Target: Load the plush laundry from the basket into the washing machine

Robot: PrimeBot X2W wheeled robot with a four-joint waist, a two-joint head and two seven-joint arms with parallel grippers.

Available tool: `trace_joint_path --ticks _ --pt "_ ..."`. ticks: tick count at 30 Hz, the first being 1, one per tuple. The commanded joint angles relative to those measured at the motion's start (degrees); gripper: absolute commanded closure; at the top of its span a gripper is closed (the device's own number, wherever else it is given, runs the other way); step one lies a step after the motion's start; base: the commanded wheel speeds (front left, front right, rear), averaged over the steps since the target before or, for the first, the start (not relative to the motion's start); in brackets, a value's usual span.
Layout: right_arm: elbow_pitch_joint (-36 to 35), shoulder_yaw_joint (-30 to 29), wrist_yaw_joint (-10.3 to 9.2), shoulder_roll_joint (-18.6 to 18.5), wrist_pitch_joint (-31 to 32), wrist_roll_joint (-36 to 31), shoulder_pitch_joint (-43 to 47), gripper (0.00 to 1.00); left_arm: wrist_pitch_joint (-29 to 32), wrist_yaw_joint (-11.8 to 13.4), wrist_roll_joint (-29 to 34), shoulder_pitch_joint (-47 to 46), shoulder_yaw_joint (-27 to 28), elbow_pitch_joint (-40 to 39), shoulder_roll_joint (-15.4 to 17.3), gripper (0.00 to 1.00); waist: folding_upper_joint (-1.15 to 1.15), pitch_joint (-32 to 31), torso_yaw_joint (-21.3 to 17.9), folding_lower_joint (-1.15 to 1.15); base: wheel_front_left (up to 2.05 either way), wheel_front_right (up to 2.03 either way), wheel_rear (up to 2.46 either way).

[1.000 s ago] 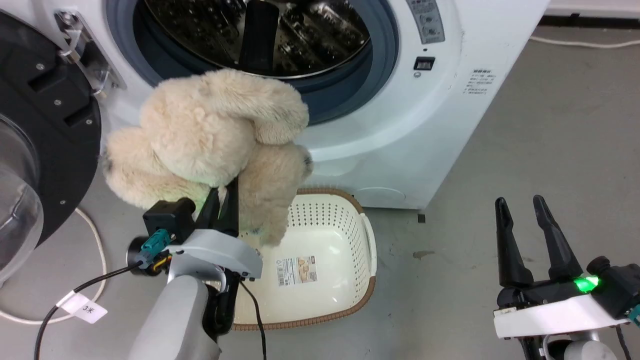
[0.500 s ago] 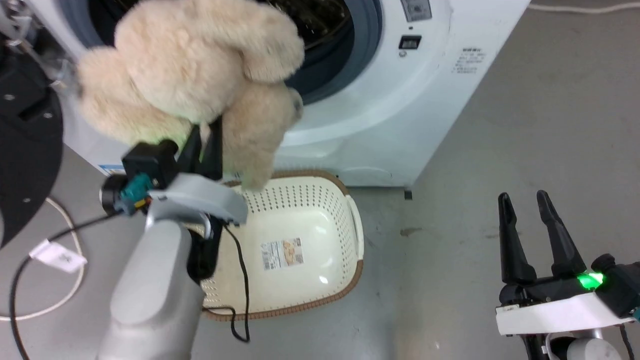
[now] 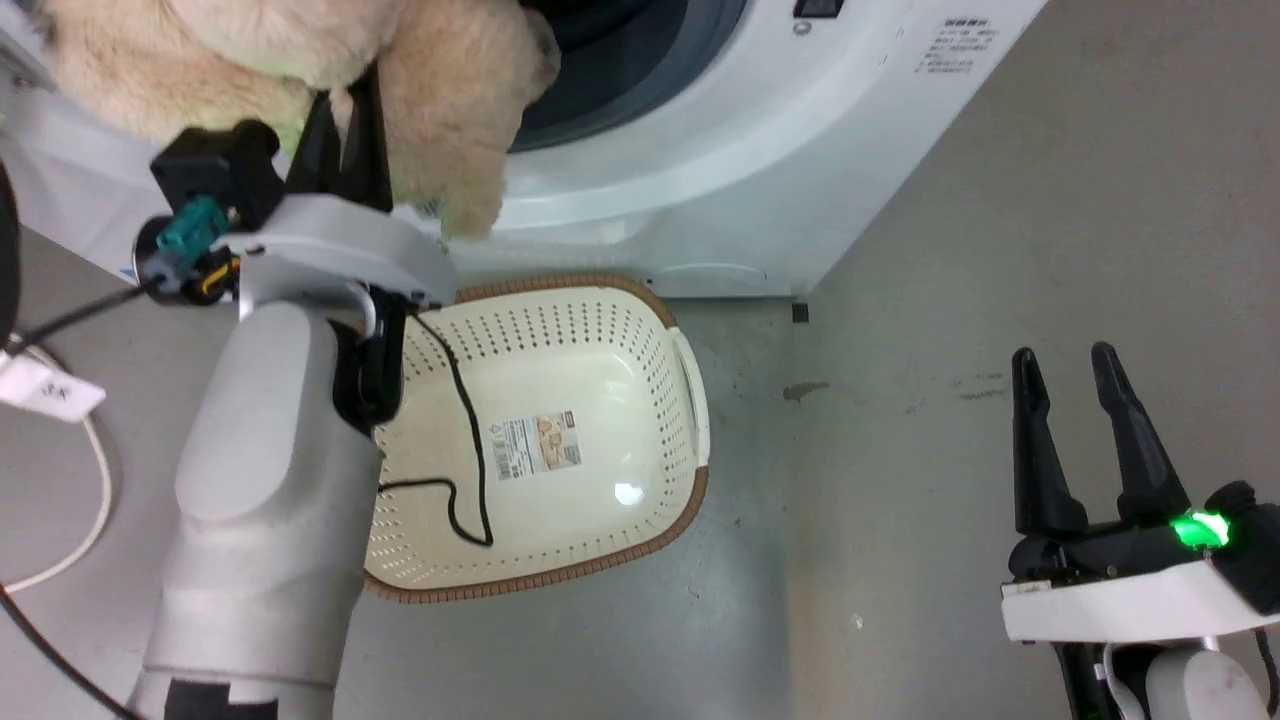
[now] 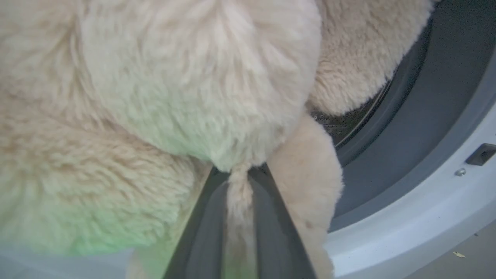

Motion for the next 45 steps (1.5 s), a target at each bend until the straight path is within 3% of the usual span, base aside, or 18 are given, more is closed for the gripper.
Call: trace_joint_path --ticks 1,11,25,45 --pt "-0.5 0.1 -0.04 0.0 -0.2 -0.2 -1.2 0.0 -0.4 -0.1 -0.3 -2.5 0.4 0.8 -0.1 1.0 0.0 1.6 -0.6 -0.01 0.0 0.0 0.0" --pt "-1.4 0.8 -0.04 0.0 -0.2 0.1 -2.6 0.0 -0.4 -0.3 0.1 -11.2 2.1 3.7 1.1 1.0 0.0 5.8 -2.3 -0.01 0.0 0.0 0.0" --pt "-3.5 1.7 -0.04 0.0 -0.2 0.7 -4.1 0.0 -0.3 -1.1 1.9 -25.3 1.8 8.5 5.4 1.0 0.0 12.8 -6.3 -0.01 0.0 0.0 0.0" --pt "-7.3 3.8 -0.04 0.0 -0.2 3.8 -3.9 0.0 3.1 -0.9 5.8 -40.0 -0.2 10.3 14.9 1.0 0.0 21.1 -14.6 -0.01 0.0 0.0 0.0"
